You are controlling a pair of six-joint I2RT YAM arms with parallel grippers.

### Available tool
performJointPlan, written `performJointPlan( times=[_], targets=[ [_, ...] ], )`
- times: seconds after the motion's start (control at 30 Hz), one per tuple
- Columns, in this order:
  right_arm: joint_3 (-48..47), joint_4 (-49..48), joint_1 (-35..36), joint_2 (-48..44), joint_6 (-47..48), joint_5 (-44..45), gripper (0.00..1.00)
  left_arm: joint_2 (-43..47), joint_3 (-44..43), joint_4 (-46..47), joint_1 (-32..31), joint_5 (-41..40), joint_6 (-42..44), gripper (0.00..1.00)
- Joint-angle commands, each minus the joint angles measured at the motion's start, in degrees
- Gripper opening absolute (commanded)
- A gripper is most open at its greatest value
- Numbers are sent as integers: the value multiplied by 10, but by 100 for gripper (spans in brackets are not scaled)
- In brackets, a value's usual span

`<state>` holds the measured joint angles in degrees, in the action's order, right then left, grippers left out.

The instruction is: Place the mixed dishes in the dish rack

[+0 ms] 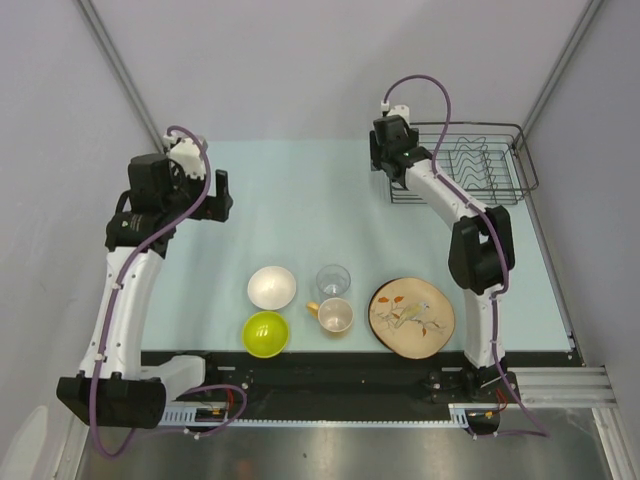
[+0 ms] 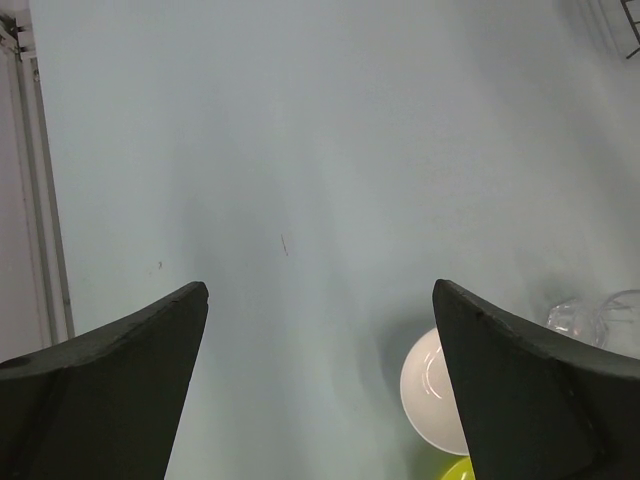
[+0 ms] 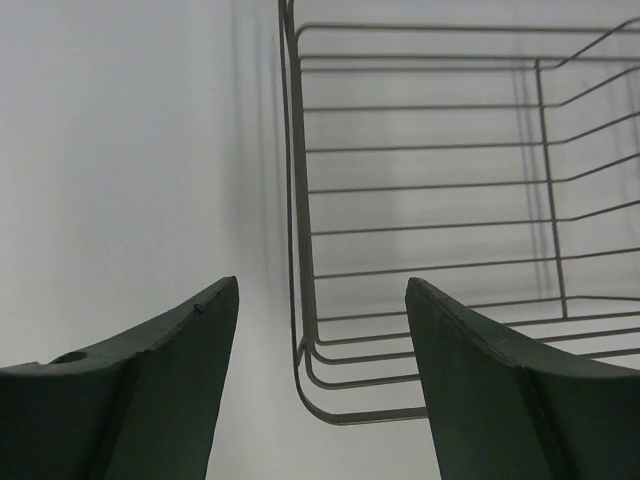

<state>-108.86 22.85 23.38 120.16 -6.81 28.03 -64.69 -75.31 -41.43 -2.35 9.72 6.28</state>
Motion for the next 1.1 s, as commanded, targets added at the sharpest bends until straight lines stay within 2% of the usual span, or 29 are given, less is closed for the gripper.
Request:
performJointPlan(
  times=[0.0,0.17,0.27,0.33,0.37,0.4,0.5,0.6,0.87,1.07],
  targets=[
    [35,-15,-8,12,-29,-35,73,3,10,29,-2,25,-10,100],
    [33,-8,-9,31,-29,-44,73,-2,15,30,-2,29,-11,100],
    [33,-5,-11,39,-31,-53,69,-3,15,30,-2,35,-12,100],
    [40,-4,-10,41,-33,-56,59,-3,17,35,-2,34,-14,100],
    [44,-4,-9,40,-32,-59,52,-3,17,38,-2,33,-15,100],
    [48,-4,-9,40,-33,-63,40,-2,19,40,-2,33,-16,100],
    [77,-10,-4,30,-39,-64,19,0,23,47,-2,35,-23,100],
    [108,-19,11,10,-56,-67,10,8,28,52,-2,36,-24,100],
    [132,-6,129,-23,-76,-40,5,35,51,58,-2,23,-7,100],
    [107,10,185,-8,-122,-82,4,56,74,60,-2,12,3,100]
  ],
)
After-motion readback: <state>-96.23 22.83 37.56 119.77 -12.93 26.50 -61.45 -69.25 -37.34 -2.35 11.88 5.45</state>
